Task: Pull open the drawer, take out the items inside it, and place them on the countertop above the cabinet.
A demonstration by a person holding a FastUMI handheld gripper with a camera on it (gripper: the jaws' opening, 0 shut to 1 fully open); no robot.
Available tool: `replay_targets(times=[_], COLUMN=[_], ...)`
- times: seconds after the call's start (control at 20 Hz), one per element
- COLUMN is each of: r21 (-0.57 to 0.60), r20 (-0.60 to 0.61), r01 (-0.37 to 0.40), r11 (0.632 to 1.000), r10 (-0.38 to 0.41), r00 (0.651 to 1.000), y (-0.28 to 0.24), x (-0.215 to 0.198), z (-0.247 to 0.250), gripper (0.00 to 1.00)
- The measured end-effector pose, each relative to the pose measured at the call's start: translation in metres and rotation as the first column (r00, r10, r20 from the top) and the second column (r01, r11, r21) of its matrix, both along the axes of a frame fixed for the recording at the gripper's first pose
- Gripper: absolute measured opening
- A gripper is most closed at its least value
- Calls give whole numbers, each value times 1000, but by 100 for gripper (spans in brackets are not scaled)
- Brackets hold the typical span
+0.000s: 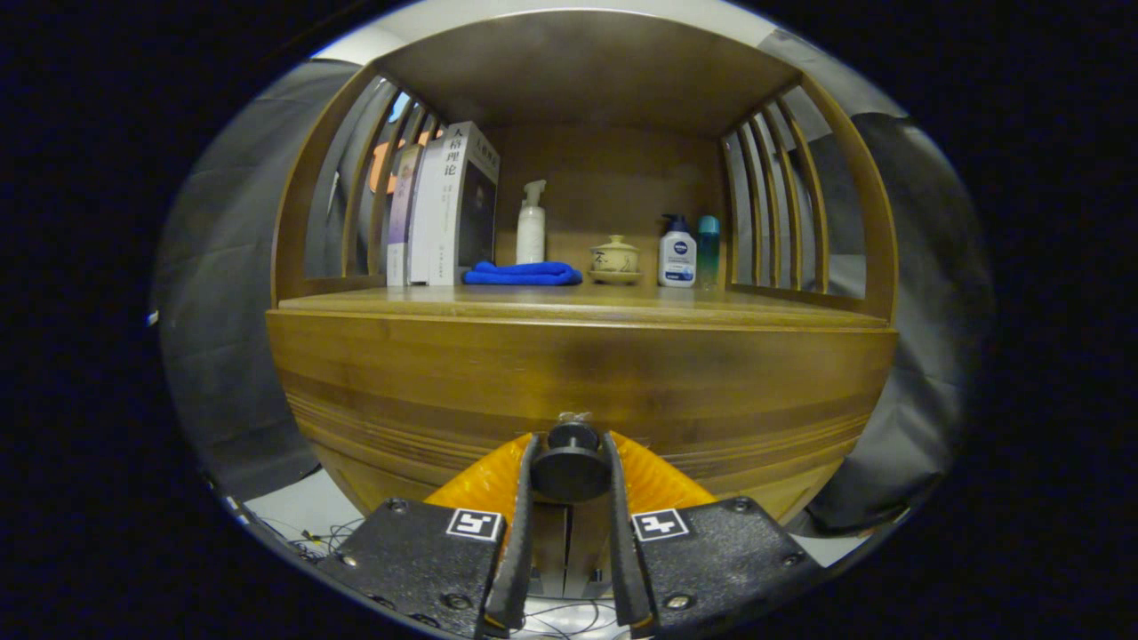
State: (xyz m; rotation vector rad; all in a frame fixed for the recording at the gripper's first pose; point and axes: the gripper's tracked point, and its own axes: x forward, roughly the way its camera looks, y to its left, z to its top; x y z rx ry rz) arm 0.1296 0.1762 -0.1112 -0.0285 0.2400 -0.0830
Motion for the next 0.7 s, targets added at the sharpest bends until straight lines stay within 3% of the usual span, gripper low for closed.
replay_targets(times=[0.25,0.7], r21=[2,26], r20=[-5,-14], r01=[-1,-20], r11=[1000,999], r10=[1,21], r00=[1000,1000], y=[1,4], x=[-11,-77], z=[1,1], gripper=[35,35])
